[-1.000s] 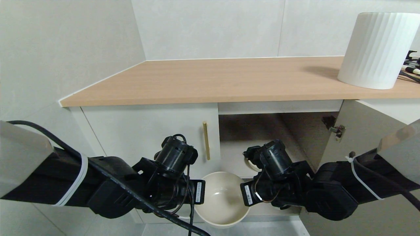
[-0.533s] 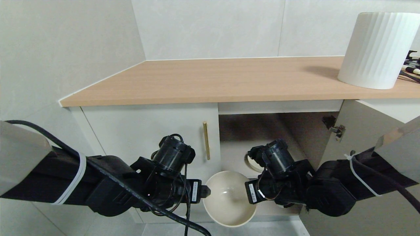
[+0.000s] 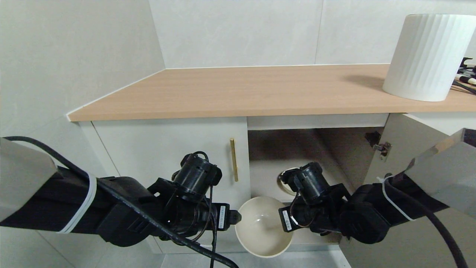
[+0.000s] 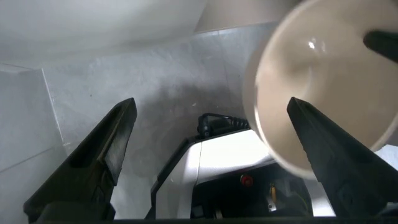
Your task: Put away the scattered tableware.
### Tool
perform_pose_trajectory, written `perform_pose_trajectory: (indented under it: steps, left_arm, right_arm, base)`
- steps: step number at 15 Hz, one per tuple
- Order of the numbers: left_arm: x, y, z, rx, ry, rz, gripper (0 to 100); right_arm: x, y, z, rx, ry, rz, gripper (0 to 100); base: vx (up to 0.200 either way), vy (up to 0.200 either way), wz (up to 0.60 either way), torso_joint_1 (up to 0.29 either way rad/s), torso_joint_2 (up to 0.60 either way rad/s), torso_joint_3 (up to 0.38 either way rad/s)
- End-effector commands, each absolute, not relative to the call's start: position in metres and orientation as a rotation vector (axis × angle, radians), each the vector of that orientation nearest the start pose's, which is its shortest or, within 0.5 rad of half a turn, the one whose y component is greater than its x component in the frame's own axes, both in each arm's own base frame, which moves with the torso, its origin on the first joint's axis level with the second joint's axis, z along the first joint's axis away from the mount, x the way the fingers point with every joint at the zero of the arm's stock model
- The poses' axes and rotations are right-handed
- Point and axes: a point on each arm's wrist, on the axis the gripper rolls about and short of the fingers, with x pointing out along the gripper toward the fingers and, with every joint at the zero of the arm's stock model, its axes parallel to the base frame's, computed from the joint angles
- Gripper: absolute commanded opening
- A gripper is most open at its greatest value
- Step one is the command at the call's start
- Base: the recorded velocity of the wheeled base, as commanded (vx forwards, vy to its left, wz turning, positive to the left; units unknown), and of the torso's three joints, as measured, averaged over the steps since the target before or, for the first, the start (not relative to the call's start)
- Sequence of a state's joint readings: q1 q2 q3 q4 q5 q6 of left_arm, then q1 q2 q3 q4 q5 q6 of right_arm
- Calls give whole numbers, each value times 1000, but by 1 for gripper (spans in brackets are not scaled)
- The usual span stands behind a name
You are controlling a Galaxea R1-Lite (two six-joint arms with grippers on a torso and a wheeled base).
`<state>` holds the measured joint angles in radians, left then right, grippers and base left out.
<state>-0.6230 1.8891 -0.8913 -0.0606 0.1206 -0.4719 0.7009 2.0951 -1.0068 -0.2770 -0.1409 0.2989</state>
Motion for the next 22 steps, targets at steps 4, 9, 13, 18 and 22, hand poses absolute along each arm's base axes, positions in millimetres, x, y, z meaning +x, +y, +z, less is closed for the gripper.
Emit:
perform_pose_trajectory:
  steps: [4,9,13,18,22]
  left_arm:
    - [254,-180,100,-93,952,-249,100]
    - [253,-180,102,-95,947,-253,100]
    - [253,-180,102,-95,947,-253,100]
    - [253,-180,101,-95,948,-252,100]
    - [253,-180,101,-96,949,-252,100]
  right_arm:
    - [314,205,49,-13,848,281,0]
    - [353,186,46,194,748,141,0]
    - [373,181,55,312,681,43,0]
    - [389,177,53,361,640,-37,0]
    - [402,169,46,364,619,-104,0]
  base:
    - [0,0,0,0,0,0]
    - [0,0,0,0,0,0]
    - [0,0,0,0,0,0]
    - [0,0,0,0,0,0]
    - [0,0,0,0,0,0]
